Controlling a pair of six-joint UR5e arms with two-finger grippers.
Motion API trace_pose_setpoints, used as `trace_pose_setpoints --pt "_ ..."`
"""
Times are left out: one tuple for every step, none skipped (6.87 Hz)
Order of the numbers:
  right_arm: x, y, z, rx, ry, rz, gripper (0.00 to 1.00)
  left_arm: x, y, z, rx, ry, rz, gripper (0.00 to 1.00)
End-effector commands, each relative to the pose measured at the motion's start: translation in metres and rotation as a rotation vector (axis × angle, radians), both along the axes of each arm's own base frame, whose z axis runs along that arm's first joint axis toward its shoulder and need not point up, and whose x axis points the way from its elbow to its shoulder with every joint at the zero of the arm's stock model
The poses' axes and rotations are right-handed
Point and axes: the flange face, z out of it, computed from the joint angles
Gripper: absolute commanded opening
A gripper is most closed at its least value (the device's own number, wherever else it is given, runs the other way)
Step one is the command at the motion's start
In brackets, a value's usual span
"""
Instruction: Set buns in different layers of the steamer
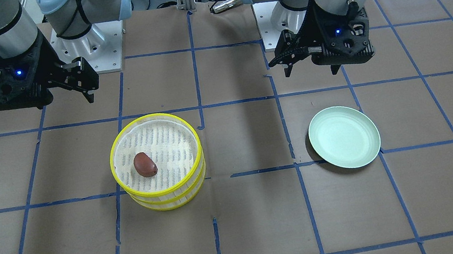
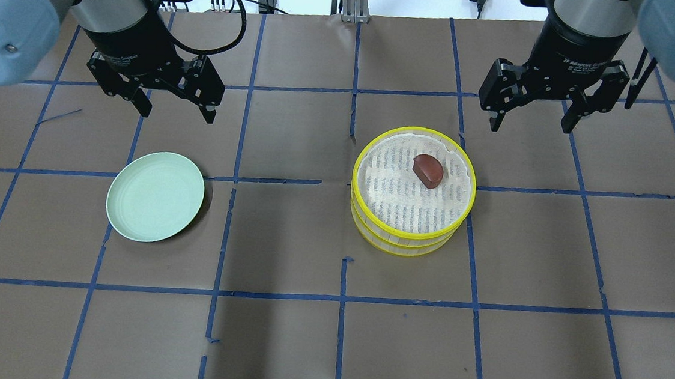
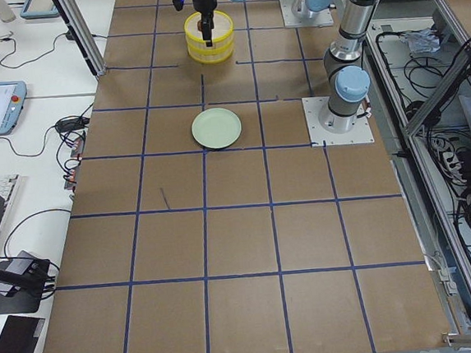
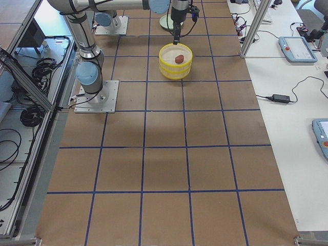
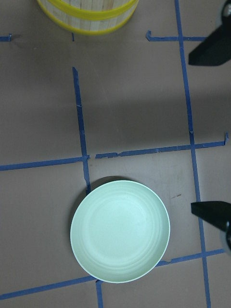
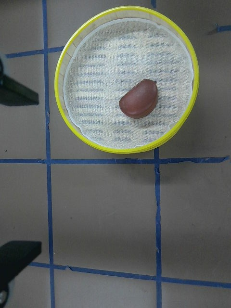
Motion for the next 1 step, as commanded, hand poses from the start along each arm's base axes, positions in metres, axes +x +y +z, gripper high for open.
trace_pose_setpoints --pt "-0.0006 0.0003 0.0012 -0.002 0.000 -0.001 1.00 -0.0001 -0.0001 -0.0003 0.001 0.001 0.000 1.00"
